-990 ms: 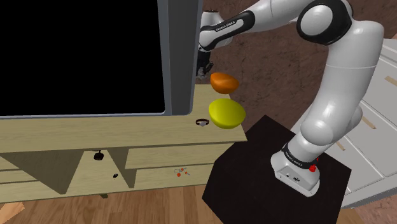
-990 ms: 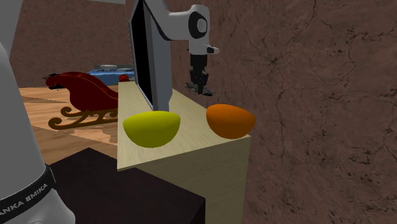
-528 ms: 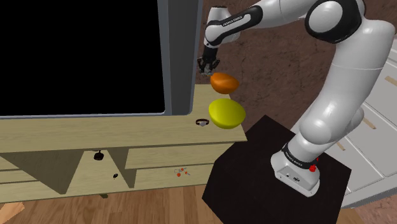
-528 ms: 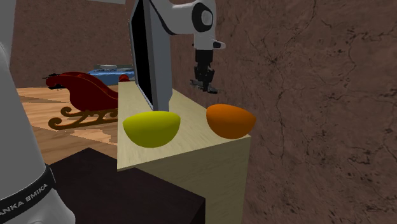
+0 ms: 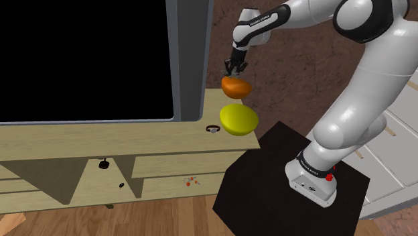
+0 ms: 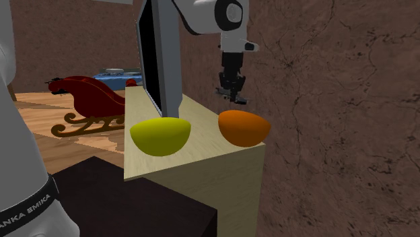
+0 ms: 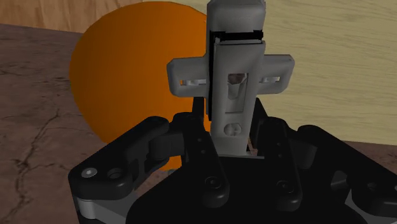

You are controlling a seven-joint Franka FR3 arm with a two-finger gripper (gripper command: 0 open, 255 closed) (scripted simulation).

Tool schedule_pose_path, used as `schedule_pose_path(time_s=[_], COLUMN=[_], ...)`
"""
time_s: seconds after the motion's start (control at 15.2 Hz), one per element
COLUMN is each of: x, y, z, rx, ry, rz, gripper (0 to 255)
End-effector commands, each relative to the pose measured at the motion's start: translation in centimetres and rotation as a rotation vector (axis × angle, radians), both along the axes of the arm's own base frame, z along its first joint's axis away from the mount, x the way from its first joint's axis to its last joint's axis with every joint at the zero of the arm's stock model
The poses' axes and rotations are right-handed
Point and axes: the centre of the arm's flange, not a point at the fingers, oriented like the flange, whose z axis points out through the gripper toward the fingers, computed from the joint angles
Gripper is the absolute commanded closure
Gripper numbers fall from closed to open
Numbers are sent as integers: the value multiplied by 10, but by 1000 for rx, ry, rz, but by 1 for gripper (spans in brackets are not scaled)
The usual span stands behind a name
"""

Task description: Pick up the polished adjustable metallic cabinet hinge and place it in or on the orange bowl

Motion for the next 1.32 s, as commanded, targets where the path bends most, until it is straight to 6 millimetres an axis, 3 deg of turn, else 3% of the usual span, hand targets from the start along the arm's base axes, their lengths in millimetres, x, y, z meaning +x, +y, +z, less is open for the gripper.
schedule_pose_path(time_s=[0.0, 0.73, 1.25], x=[-6, -6, -6], y=[-9, -9, -9], z=[-6, -67, -67], rx=[0, 0, 0], ry=[0, 0, 0], rz=[2, 2, 2], gripper=[255, 255, 255])
